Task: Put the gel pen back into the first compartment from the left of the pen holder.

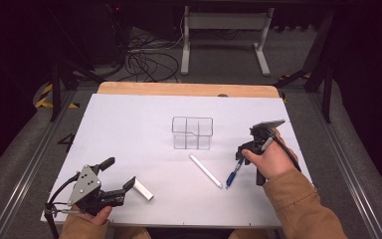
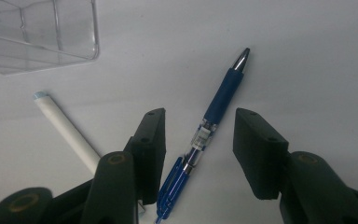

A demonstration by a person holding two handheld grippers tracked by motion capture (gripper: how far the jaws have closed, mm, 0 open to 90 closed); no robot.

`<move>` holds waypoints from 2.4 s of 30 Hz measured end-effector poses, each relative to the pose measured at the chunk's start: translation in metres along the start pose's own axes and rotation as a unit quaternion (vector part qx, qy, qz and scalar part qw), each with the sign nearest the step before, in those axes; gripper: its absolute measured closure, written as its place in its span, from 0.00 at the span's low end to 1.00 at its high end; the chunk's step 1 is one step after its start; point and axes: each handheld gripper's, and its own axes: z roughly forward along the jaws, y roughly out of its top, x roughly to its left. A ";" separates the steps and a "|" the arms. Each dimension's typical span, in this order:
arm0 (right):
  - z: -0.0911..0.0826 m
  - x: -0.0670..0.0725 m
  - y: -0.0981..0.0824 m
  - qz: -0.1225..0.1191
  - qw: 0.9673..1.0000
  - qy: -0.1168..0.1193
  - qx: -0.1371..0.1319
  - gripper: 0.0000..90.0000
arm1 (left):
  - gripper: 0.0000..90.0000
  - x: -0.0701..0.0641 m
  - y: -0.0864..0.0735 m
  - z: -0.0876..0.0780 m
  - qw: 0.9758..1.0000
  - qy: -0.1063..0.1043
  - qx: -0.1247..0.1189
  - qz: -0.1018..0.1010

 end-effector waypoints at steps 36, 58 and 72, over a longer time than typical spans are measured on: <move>0.035 0.003 -0.004 0.057 0.997 -0.056 0.009 0.82 | 0.17 0.000 0.000 0.001 1.000 -0.003 0.001 -0.001; 0.038 0.006 -0.006 0.097 0.992 -0.081 0.002 0.89 | 0.17 -0.001 -0.001 0.001 1.000 -0.002 0.000 0.000; 0.009 0.008 -0.005 0.082 0.994 -0.063 -0.044 0.89 | 0.17 -0.001 0.000 0.001 1.000 -0.002 0.001 0.001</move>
